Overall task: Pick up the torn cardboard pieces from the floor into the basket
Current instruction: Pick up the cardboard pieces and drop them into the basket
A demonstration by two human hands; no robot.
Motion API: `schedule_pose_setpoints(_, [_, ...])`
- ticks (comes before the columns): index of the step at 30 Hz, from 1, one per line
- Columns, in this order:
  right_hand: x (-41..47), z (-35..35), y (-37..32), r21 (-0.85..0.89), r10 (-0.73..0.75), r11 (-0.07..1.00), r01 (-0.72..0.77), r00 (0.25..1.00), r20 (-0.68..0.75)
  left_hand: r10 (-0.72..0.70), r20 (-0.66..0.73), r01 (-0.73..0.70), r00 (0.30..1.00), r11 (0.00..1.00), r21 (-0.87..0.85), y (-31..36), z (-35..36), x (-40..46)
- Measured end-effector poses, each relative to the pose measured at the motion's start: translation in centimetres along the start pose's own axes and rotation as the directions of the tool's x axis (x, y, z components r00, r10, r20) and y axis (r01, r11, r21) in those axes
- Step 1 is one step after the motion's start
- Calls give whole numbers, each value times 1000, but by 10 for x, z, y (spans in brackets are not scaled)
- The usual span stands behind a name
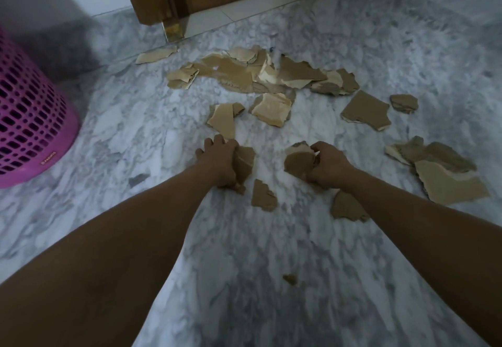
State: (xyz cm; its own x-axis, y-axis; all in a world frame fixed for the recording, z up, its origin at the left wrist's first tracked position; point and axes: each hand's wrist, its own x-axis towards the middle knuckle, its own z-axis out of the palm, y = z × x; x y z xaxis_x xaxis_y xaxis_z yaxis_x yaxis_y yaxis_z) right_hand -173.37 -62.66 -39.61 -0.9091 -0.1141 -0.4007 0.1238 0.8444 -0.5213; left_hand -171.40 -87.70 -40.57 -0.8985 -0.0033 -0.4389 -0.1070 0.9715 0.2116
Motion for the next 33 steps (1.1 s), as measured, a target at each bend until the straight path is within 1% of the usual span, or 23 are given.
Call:
schedule_pose_setpoints(3, [-1, -14, 2, 57, 50, 997, -49, 999, -10, -15, -12, 15, 1000, 1000, -21, 2, 2, -1])
schedule_pose_setpoints(5, [-5, -27, 8, 24, 103, 994, -104, 994, 46, -39, -4, 39, 999, 998, -43, 3, 3, 1])
schedule_pose_setpoints(7, [-12, -38, 17, -62, 173, 984, -166, 976, 136, -46, 17, 46, 999, 999, 6, 7, 5, 1])
schedule_pose_setpoints(8, [-17, -42, 22, -134, 210, 973, -188, 961, 182, -44, 22, 43, 999, 998, 49, 9, 6, 0])
schedule_pose_setpoints(10, [-25, -48, 30, -294, 259, 938, -186, 937, 234, -39, 17, 37, 999, 995, 95, 11, 6, -2])
schedule_pose_setpoints(13, [-35, -44, 42, -404, 255, 903, -147, 939, 230, 6, 13, -7, 1000, 996, 88, 11, 5, -7])
schedule_pose_setpoints(16, [-43, -30, 51, -460, 189, 882, -99, 970, 154, 59, 11, -59, 998, 998, 11, 11, 11, -12])
schedule_pose_setpoints(19, [-51, -21, 58, -395, 134, 914, -85, 986, 96, 101, -26, -102, 995, 993, -63, 14, 21, -18])
schedule_pose_setpoints(22, [-57, -19, 64, -290, 156, 948, -130, 986, 68, 106, -48, -113, 993, 980, -166, 18, 23, -24])
schedule_pose_setpoints(26, [-63, -20, 72, -254, 136, 958, -135, 991, -14, 123, -78, -139, 989, 958, -251, 31, 18, -35])
schedule_pose_setpoints(29, [-66, -22, 74, -218, 161, 961, -168, 986, -49, 161, -33, -164, 986, 967, -193, 47, 22, -45])
schedule_pose_setpoints(33, [-72, -26, 78, -156, 194, 969, -193, 981, -3, 175, 132, -181, 976, 983, 38, 63, 35, -53])
